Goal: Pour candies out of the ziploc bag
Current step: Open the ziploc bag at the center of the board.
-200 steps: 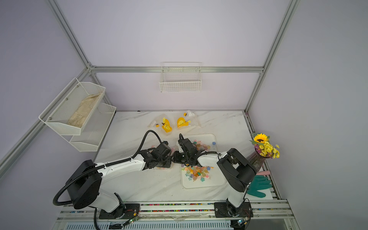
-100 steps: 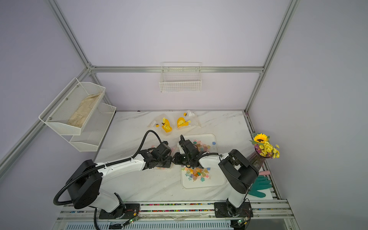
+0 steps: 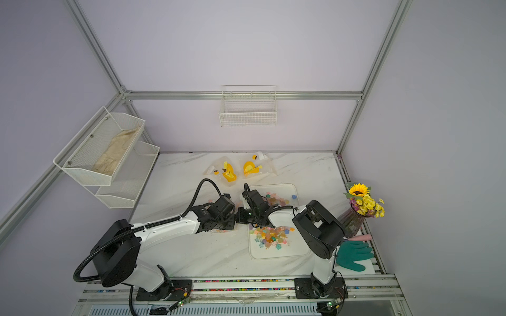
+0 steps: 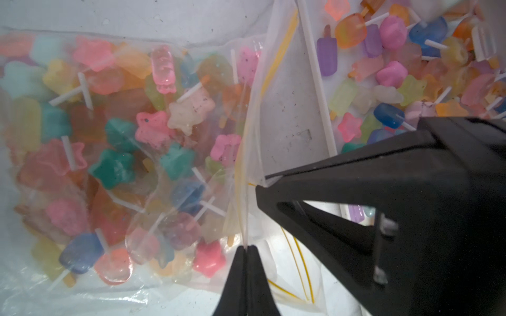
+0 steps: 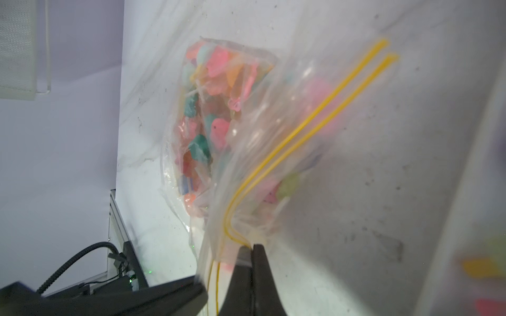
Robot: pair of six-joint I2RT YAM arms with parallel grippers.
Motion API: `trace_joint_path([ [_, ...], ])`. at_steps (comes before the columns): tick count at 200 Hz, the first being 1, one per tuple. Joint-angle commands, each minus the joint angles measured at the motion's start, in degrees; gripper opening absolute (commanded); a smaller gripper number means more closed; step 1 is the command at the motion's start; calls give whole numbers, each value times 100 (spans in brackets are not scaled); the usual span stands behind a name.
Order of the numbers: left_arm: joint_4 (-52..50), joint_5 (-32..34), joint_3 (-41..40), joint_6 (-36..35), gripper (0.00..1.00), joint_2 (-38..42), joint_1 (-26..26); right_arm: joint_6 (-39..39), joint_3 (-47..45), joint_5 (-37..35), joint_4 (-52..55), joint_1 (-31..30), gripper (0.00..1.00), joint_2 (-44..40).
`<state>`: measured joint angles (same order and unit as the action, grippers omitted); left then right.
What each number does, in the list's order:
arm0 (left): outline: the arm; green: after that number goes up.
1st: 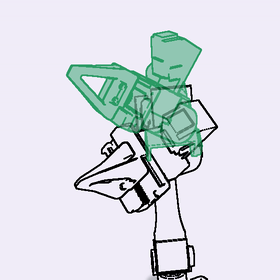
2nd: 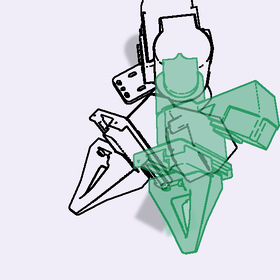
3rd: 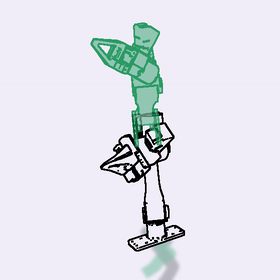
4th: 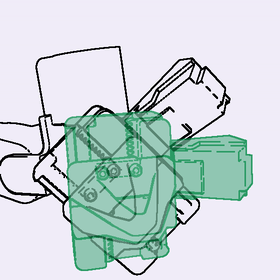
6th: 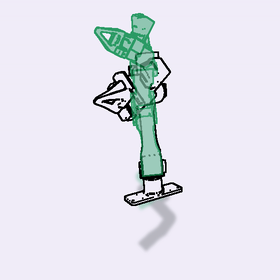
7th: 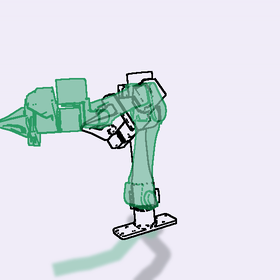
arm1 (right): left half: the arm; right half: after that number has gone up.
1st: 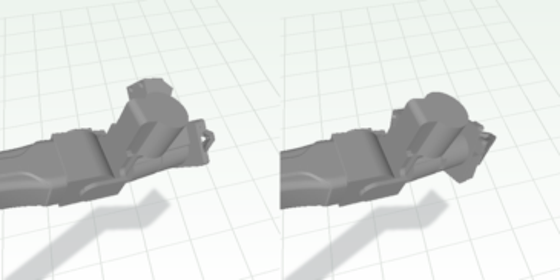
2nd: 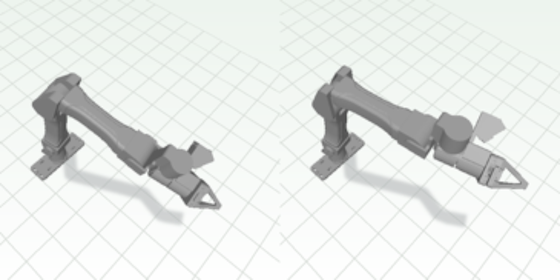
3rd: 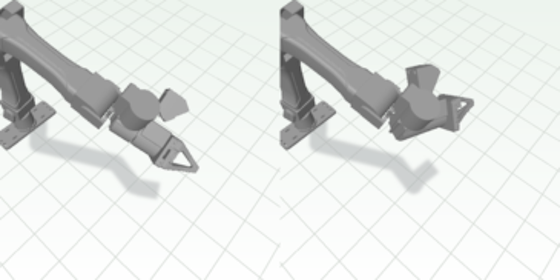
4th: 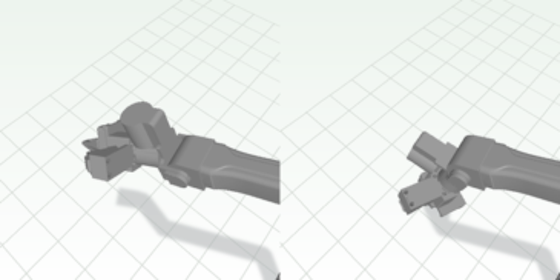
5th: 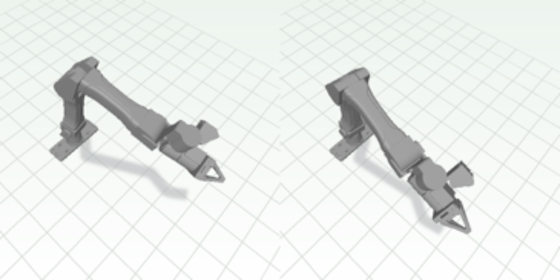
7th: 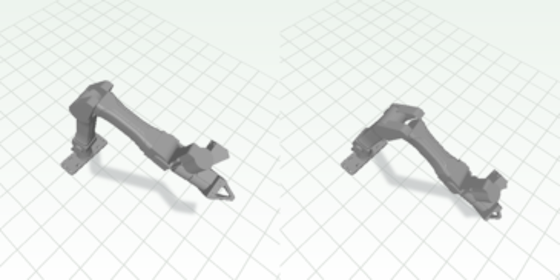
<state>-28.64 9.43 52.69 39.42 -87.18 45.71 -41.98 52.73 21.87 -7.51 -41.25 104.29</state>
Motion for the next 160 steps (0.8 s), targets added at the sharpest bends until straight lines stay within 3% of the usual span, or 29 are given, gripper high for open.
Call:
trace_joint_path([
  [1, -186, 289, 46, 80, 0, 357, -29, -283, 5, -519, 196, 10, 0, -62],
  [47, -460, 1085, -287, 392, 0, 1259, -49, -618, -310, -827, 386, 23, 0, -307],
  [101, -495, 1009, -418, 403, 0, 1488, -118, -508, -432, -783, 236, 19, 0, -504],
  [114, -270, 828, -372, 290, 27, 1460, -120, -422, -431, -638, 102, 15, 0, -509],
  [131, 58, 559, -235, 130, 44, 1371, -115, -326, -421, -494, -97, 12, 0, -539],
  [141, 166, 431, -124, 36, 50, 1303, -120, -303, -445, -386, -227, 12, 0, -571],
  [160, 404, 199, -2, -120, 52, 1139, -115, -258, -490, -330, -310, 12, 0, -662],
])
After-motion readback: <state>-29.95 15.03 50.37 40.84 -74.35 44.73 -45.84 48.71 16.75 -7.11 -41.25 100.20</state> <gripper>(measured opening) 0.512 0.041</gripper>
